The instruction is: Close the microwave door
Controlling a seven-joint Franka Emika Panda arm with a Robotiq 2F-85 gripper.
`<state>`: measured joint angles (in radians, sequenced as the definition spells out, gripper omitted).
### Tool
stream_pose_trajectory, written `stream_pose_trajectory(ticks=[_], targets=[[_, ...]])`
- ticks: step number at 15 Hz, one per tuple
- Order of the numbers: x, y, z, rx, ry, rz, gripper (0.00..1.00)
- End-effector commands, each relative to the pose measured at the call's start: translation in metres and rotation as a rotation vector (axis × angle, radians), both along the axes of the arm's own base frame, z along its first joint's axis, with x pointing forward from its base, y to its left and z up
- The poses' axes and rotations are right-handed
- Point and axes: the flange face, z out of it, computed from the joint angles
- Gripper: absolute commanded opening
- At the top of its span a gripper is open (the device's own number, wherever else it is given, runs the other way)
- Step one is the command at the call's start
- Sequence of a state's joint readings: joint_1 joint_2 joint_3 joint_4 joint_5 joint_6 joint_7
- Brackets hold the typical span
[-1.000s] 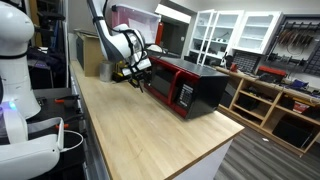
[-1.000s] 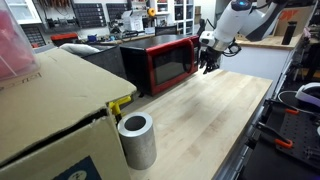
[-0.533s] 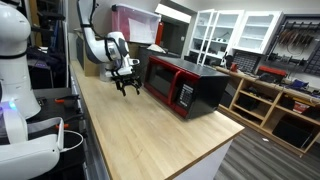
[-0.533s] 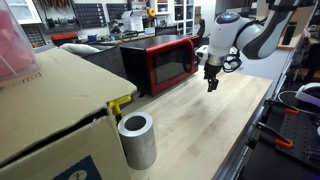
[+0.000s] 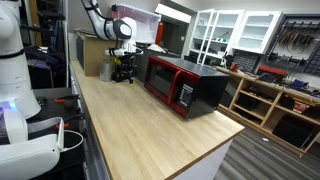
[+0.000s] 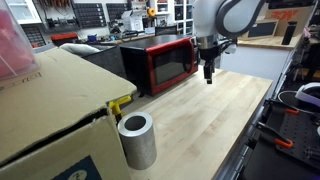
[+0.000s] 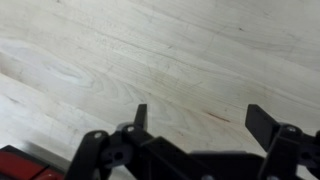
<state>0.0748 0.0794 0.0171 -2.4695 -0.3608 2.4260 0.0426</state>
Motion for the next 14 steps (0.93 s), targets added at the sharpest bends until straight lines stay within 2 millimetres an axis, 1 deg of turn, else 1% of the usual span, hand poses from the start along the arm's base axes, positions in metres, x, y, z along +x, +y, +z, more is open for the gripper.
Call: stream_pose_trajectory(ticks=[1, 3, 5, 8, 11, 14], targets=[[0.031, 0.002, 0.054, 0.072, 0.093, -0.164, 1.0], [0.047, 0.001, 0.085, 0.107, 0.15, -0.264, 1.0], [0.063, 0.002, 0.128, 0.149, 0.188, -0.326, 1.0], [0.087, 0.002, 0.199, 0.187, 0.205, -0.388, 1.0], [0.107, -0.001, 0.271, 0.197, 0.129, -0.414, 1.0], [0.13, 0.001, 0.338, 0.165, -0.054, -0.383, 1.0]])
